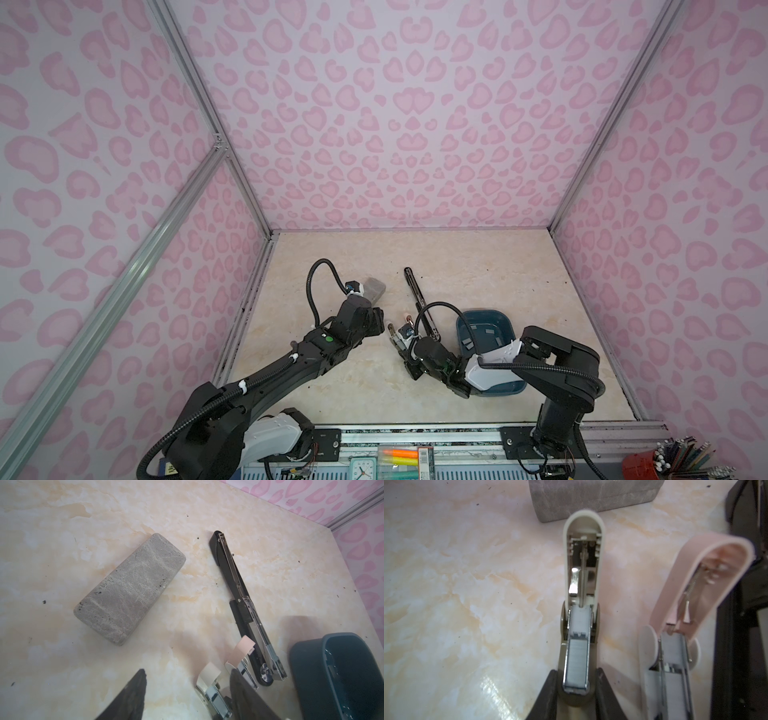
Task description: Load the staples into the stapler
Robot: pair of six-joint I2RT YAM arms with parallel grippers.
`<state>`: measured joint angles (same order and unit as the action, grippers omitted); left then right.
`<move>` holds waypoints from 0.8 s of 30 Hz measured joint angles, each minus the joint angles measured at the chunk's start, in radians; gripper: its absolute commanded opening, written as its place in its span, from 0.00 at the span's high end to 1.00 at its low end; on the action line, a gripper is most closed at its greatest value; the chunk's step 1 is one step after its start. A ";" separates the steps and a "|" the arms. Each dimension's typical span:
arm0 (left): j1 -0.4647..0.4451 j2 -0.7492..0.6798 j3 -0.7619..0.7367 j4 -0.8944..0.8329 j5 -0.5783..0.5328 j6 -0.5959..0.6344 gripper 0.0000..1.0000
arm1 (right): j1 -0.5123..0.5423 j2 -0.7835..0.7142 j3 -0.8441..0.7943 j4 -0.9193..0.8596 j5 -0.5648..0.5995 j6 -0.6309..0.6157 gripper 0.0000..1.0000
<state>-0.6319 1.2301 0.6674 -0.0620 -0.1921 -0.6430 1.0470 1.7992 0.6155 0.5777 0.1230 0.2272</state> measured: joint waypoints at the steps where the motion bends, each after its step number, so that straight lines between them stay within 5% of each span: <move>1: 0.000 0.014 0.008 0.002 0.000 0.000 0.43 | 0.000 0.000 0.000 0.000 0.000 0.000 0.83; 24: -0.018 0.264 0.070 0.016 0.009 0.015 0.68 | -0.011 0.021 0.021 0.007 -0.025 0.001 0.86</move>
<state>-0.6502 1.4940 0.7372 -0.0460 -0.1829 -0.6277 1.0355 1.8206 0.6365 0.5850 0.0982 0.2279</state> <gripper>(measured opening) 0.365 0.254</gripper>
